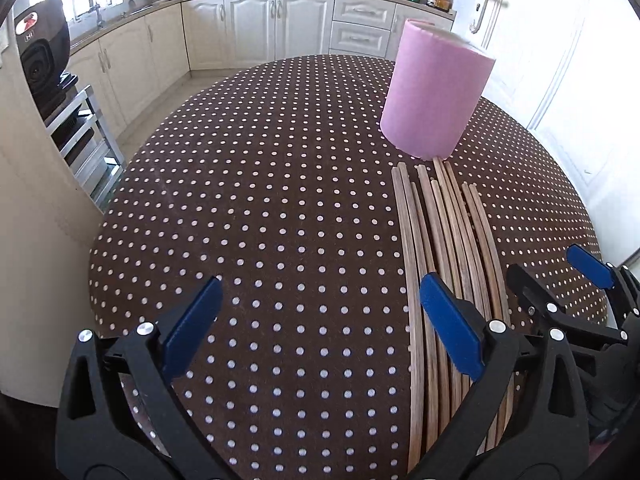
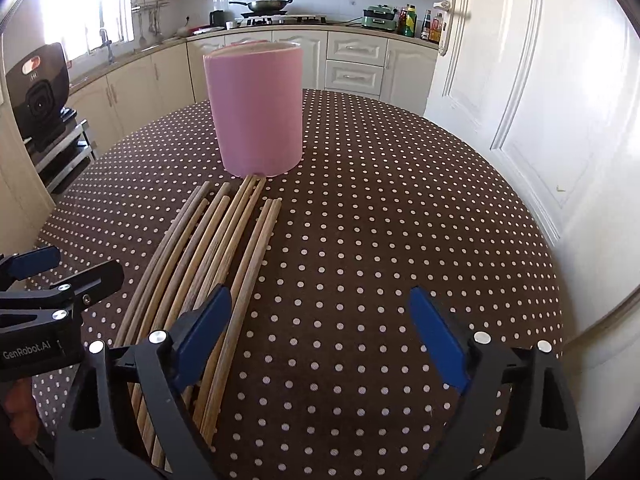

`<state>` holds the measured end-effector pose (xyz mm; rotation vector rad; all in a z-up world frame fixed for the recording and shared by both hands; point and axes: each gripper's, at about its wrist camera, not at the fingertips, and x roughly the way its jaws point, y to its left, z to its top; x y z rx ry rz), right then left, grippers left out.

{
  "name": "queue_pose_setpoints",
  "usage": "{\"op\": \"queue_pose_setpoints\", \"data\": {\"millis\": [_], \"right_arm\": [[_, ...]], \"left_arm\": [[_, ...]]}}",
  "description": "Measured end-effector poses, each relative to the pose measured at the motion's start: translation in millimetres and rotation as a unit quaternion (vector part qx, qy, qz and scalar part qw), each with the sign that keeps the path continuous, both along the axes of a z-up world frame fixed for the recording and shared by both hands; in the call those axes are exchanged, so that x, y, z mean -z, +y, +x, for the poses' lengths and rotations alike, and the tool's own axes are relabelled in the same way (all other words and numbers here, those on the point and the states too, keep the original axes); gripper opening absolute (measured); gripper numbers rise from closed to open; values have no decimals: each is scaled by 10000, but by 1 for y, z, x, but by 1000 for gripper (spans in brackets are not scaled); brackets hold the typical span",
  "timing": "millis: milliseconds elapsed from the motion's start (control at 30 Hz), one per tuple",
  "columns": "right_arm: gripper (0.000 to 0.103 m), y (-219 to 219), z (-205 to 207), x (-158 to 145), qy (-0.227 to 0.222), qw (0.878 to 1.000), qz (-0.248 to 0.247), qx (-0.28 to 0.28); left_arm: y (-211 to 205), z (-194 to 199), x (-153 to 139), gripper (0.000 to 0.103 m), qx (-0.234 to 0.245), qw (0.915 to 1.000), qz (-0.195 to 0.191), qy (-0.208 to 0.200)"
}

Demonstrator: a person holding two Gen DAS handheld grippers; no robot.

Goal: Organize utensils
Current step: 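Lower both grippers toward the row of wooden chopsticks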

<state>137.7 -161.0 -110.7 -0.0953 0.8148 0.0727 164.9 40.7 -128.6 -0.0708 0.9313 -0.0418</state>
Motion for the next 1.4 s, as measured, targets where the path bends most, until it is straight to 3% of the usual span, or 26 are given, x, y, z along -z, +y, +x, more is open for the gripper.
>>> {"op": "queue_pose_setpoints", "data": {"millis": [100,400,700,1267,1400], "right_arm": [[83,3,2,3,11,9997,-242,26],[78,0,7,5,167,9998,34,-39],[77,6,3,3,134,9997,-85,-204],[77,9,8,3,157,9995,-217,-144],[72,3,7,2,265,9996,-55,-117]], "left_arm": [[-4,7,3,94,58,10000,-27,57],[-5,24,6,93,46,9999,92,121],[-7,40,6,93,174,9997,77,173],[2,31,11,91,108,9993,65,344],[2,26,11,90,182,9991,113,361]]}}
